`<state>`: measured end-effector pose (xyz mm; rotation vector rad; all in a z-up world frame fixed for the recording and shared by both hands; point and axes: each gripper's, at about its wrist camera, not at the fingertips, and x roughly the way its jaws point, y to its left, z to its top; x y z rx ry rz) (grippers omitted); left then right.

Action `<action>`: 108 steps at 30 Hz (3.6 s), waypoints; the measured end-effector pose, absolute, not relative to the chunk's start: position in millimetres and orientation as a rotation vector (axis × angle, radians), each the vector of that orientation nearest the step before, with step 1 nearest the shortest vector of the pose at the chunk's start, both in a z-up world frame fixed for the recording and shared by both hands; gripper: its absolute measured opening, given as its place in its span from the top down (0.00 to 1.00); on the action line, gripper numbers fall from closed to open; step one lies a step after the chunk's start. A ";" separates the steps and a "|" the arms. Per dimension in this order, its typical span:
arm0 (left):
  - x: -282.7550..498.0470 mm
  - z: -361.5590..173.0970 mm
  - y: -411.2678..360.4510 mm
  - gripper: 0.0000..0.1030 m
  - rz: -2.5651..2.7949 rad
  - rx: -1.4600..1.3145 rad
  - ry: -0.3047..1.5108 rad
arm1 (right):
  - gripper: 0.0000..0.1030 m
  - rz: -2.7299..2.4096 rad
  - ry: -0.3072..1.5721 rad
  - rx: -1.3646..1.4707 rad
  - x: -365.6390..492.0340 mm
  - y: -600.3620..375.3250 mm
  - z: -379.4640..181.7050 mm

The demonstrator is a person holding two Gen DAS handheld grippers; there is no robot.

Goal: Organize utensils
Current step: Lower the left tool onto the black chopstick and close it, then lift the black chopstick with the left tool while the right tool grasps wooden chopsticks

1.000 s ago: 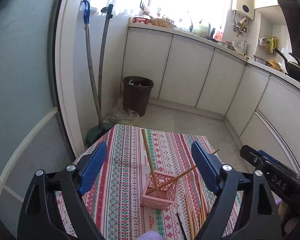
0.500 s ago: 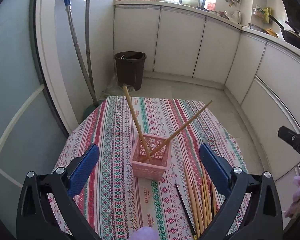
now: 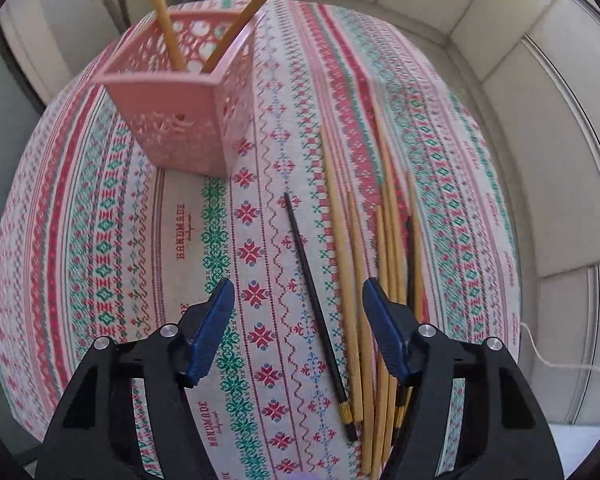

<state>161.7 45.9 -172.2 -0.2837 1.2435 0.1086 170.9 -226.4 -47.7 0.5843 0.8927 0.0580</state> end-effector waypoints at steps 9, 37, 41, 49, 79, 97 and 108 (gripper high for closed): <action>182.7 -205.3 34.6 0.64 0.326 -0.236 1.177 | 0.06 0.088 0.939 0.625 175.9 -236.6 -57.4; 106.9 -140.6 49.2 0.97 -0.020 -0.219 1.135 | 0.71 0.389 1.344 0.816 219.8 -154.9 -217.5; 109.5 -144.1 52.7 0.97 -0.023 -0.246 1.150 | 0.73 0.385 1.357 0.824 227.6 -155.3 -228.8; 115.4 -150.2 56.1 0.97 -0.029 -0.248 1.165 | 0.76 0.370 1.385 0.831 242.9 -149.9 -249.1; 145.1 -192.3 68.9 0.78 0.002 -0.247 1.254 | 0.97 0.263 1.267 0.225 197.1 -116.7 -186.4; 131.4 -200.2 30.1 0.97 -0.088 -0.045 1.185 | 0.96 0.358 1.107 0.205 149.3 -128.1 -117.2; 74.0 -91.6 76.4 0.97 -0.174 -0.176 0.901 | 0.99 0.469 0.987 0.220 108.1 -127.1 -72.3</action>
